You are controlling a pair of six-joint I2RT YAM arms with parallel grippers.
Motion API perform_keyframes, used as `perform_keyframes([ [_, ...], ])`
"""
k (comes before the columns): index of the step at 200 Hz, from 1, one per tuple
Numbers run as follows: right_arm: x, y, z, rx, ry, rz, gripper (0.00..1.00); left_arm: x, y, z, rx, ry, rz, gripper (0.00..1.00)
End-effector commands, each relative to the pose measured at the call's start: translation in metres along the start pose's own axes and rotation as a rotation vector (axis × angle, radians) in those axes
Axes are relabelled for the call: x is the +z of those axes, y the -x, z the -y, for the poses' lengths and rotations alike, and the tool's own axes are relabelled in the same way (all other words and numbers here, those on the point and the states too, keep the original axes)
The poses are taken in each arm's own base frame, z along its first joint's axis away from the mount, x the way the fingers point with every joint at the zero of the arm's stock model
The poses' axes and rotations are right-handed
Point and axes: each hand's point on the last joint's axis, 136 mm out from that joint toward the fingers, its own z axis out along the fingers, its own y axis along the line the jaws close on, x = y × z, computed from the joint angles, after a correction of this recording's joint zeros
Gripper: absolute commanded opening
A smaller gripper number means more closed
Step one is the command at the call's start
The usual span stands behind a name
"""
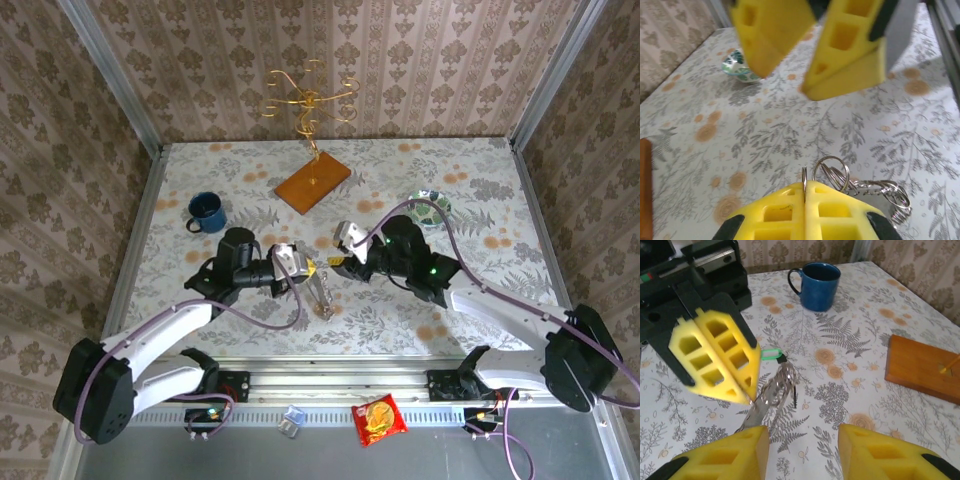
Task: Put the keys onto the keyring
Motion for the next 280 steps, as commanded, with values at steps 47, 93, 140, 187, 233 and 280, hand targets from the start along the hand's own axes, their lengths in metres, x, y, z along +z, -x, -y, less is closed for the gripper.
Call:
perform_keyframes([
  [47, -0.005, -0.007, 0.016, 0.314, -0.105, -0.038, 0.43, -0.033, 0.021, -0.040, -0.182, 0.314, 0.041, 0.00],
  [93, 0.005, -0.003, 0.018, 0.438, -0.122, -0.085, 0.40, -0.065, 0.015, -0.062, -0.311, 0.518, -0.011, 0.00],
  [140, 0.049, -0.002, 0.000, 0.516, -0.103, -0.213, 0.38, -0.117, 0.002, -0.087, -0.413, 0.791, -0.101, 0.00],
  [187, 0.120, -0.007, -0.024, 0.652, -0.132, -0.343, 0.34, -0.184, -0.016, -0.099, -0.478, 1.062, -0.162, 0.00],
  [233, 0.187, -0.021, -0.033, 0.733, -0.177, -0.408, 0.35, -0.234, -0.034, -0.094, -0.522, 1.249, -0.216, 0.00],
  [280, 0.230, -0.038, -0.023, 0.814, -0.320, -0.471, 0.37, -0.251, -0.032, -0.089, -0.513, 1.304, -0.208, 0.00],
])
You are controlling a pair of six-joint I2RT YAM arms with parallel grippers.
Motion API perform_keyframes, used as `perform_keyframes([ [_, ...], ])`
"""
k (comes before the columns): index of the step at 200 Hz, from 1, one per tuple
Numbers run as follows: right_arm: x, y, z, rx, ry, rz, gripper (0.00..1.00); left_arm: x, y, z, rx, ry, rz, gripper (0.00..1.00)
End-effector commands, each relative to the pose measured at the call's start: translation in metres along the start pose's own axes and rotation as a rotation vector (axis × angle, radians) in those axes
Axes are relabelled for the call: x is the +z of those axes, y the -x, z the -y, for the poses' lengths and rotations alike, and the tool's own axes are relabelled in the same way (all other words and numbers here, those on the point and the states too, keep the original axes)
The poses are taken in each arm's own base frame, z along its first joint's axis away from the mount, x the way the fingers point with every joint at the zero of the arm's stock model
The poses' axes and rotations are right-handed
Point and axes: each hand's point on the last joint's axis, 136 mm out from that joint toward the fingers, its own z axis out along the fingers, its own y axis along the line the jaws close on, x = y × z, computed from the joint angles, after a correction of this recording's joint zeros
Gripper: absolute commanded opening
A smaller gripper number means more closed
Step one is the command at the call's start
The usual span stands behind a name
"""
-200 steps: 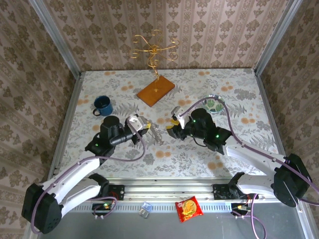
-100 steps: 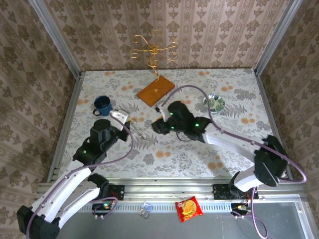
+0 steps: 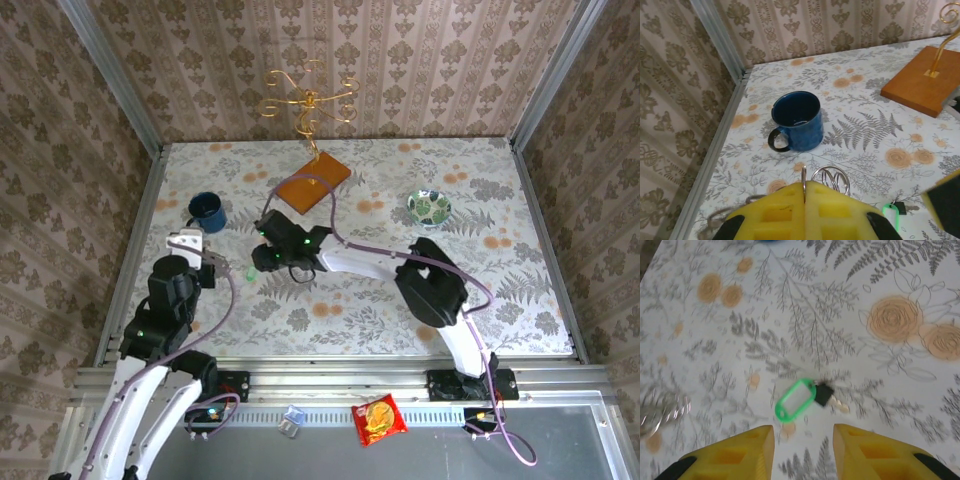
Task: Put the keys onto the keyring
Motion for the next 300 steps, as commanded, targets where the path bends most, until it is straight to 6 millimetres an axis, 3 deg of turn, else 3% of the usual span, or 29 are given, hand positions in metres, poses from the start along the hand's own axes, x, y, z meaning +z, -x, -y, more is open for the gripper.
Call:
perform_keyframes([
  [1, 0.011, 0.002, 0.013, 0.114, -0.128, -0.005, 0.37, -0.012, 0.015, -0.015, -0.043, 0.055, 0.041, 0.00],
  [48, 0.026, -0.003, 0.033, 0.294, -0.357, 0.022, 0.40, -0.015, 0.014, -0.018, -0.051, 0.062, 0.050, 0.00],
  [159, 0.069, -0.015, 0.024, 0.378, -0.340, -0.015, 0.38, -0.017, 0.018, -0.016, -0.047, 0.044, 0.054, 0.00],
  [246, 0.075, -0.020, 0.027, 0.387, -0.364, -0.016, 0.20, -0.014, 0.016, -0.013, -0.036, 0.035, 0.053, 0.00],
  [300, 0.072, -0.019, 0.018, 0.408, -0.341, -0.022, 0.23, -0.013, 0.016, -0.012, -0.033, 0.032, 0.050, 0.00],
])
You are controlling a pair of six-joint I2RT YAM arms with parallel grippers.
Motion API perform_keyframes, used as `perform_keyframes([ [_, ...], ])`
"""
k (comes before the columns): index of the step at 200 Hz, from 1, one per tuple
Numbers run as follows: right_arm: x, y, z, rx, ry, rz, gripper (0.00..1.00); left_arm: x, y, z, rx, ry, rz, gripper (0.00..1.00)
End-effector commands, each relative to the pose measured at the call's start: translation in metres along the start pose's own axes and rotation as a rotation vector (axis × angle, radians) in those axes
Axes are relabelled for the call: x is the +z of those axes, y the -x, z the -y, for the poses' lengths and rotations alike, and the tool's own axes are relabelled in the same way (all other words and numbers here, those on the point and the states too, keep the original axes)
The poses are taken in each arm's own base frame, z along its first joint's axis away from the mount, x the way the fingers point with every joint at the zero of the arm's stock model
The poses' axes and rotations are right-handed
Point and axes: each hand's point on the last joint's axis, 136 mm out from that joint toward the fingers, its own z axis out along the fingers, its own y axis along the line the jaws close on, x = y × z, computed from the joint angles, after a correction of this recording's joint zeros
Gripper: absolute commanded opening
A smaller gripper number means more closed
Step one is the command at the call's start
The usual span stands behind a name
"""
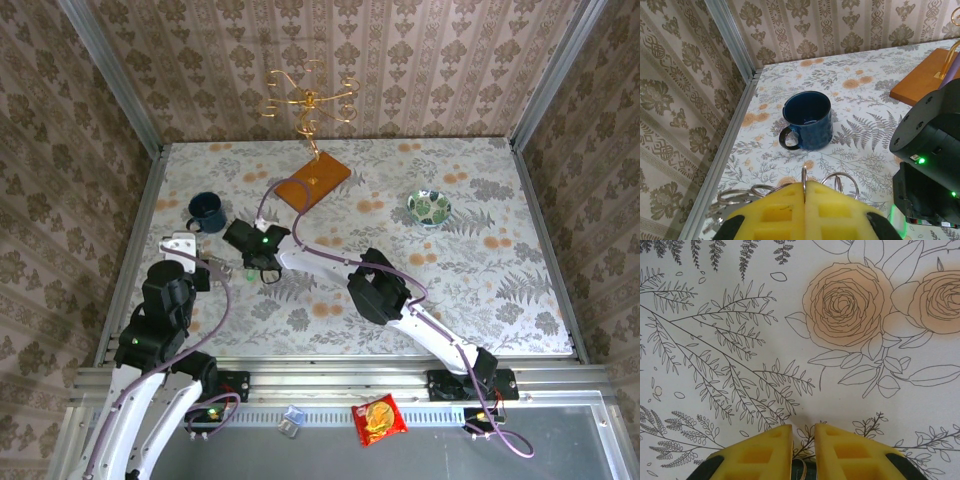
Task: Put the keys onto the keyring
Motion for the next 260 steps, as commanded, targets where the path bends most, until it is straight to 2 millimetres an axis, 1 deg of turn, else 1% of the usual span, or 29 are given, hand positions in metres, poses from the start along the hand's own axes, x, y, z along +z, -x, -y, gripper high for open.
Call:
perform_keyframes([
  [1, 0.000, -0.005, -0.001, 0.030, -0.017, -0.003, 0.23, -0.005, 0.014, -0.003, -0.029, 0.003, 0.043, 0.00],
  [34, -0.004, -0.006, -0.008, 0.039, 0.011, -0.012, 0.24, -0.005, 0.014, -0.003, -0.028, 0.000, 0.041, 0.00],
  [68, -0.004, -0.010, -0.005, 0.030, -0.004, -0.026, 0.21, -0.005, 0.014, -0.003, -0.024, 0.002, 0.041, 0.00],
  [86, -0.005, -0.012, -0.003, 0.024, -0.013, -0.035, 0.16, -0.005, 0.014, -0.003, -0.023, 0.002, 0.041, 0.00],
  [91, -0.006, -0.013, -0.002, 0.022, -0.015, -0.038, 0.13, -0.005, 0.014, -0.003, -0.023, 0.001, 0.041, 0.00],
  [115, -0.009, -0.013, -0.005, 0.021, -0.007, -0.040, 0.07, -0.004, 0.012, -0.002, -0.023, 0.001, 0.037, 0.00],
  [120, -0.009, -0.013, -0.005, 0.021, -0.005, -0.040, 0.04, -0.004, 0.013, -0.003, -0.024, 0.001, 0.039, 0.00],
  [139, -0.013, -0.012, -0.007, 0.023, 0.003, -0.038, 0.00, -0.004, 0.012, -0.002, -0.020, 0.001, 0.036, 0.00],
  [176, -0.023, -0.011, -0.007, -0.004, 0.010, -0.042, 0.00, -0.004, 0.012, -0.002, -0.018, 0.000, 0.035, 0.00],
  [221, -0.043, -0.012, 0.007, -0.066, 0.024, -0.039, 0.00, -0.004, 0.011, -0.004, -0.011, 0.014, 0.034, 0.00],
  [241, -0.045, -0.013, 0.007, -0.091, 0.025, -0.042, 0.20, -0.005, 0.011, -0.008, -0.011, 0.030, 0.038, 0.00],
  [252, -0.042, -0.014, 0.005, -0.103, 0.033, -0.046, 0.25, -0.005, 0.012, -0.009, -0.012, 0.034, 0.040, 0.00],
  [260, -0.041, -0.014, 0.002, -0.109, 0.040, -0.047, 0.27, -0.006, 0.012, -0.009, -0.013, 0.035, 0.041, 0.00],
])
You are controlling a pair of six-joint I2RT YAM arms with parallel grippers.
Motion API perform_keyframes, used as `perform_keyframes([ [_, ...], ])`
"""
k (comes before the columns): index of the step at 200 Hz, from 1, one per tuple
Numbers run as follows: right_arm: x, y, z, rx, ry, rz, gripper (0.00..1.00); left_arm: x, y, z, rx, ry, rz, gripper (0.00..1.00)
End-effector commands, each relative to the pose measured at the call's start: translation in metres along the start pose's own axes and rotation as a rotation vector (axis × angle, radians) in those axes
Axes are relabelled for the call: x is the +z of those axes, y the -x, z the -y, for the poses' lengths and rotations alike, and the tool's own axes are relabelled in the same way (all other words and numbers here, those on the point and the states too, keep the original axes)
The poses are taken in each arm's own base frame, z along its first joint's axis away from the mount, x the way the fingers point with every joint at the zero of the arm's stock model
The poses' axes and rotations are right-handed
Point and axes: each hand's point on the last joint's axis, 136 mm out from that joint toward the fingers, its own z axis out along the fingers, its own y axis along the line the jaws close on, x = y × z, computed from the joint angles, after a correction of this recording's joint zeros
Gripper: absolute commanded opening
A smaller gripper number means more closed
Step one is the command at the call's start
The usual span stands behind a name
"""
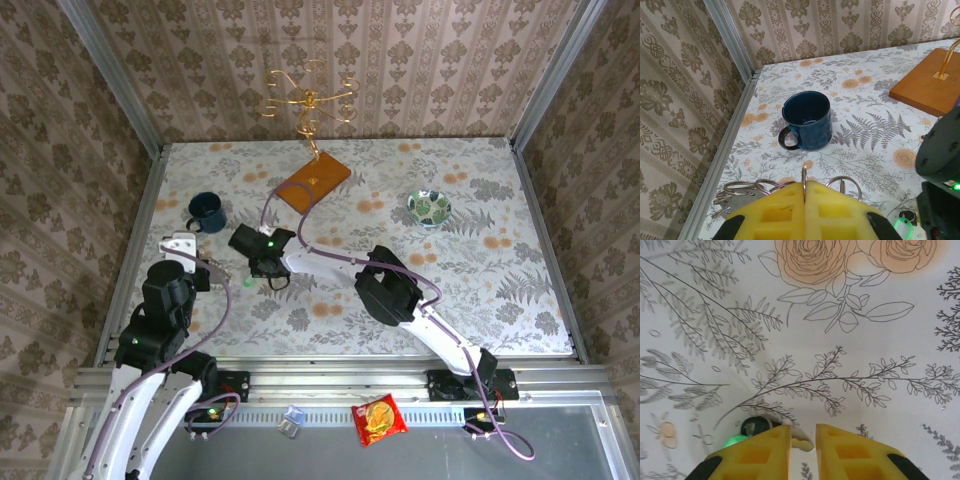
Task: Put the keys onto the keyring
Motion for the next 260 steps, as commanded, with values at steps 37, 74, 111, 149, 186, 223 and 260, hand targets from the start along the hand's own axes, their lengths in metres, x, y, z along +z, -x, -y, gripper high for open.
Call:
perform_keyframes([
  [37, -0.003, 0.001, -0.025, -0.073, 0.065, 0.000, 0.33, -0.007, 0.015, -0.011, -0.019, 0.042, 0.044, 0.00],
  [74, 0.009, -0.006, -0.027, -0.098, 0.042, -0.028, 0.32, -0.010, 0.017, -0.014, -0.020, 0.056, 0.049, 0.00],
  [111, 0.012, -0.013, -0.021, -0.104, 0.014, -0.044, 0.32, -0.009, 0.016, -0.015, -0.017, 0.058, 0.046, 0.00],
  [149, 0.012, -0.021, -0.008, -0.118, -0.044, -0.077, 0.27, -0.010, 0.018, -0.015, -0.020, 0.061, 0.050, 0.00],
  [186, -0.002, -0.034, 0.011, -0.184, -0.116, -0.125, 0.26, -0.011, 0.018, -0.015, -0.018, 0.060, 0.052, 0.00],
  [223, -0.022, -0.052, 0.040, -0.227, -0.146, -0.166, 0.23, -0.009, 0.018, -0.014, -0.020, 0.054, 0.054, 0.00],
  [260, -0.039, -0.065, 0.071, -0.228, -0.182, -0.191, 0.22, -0.008, 0.017, -0.012, -0.020, 0.047, 0.055, 0.00],
])
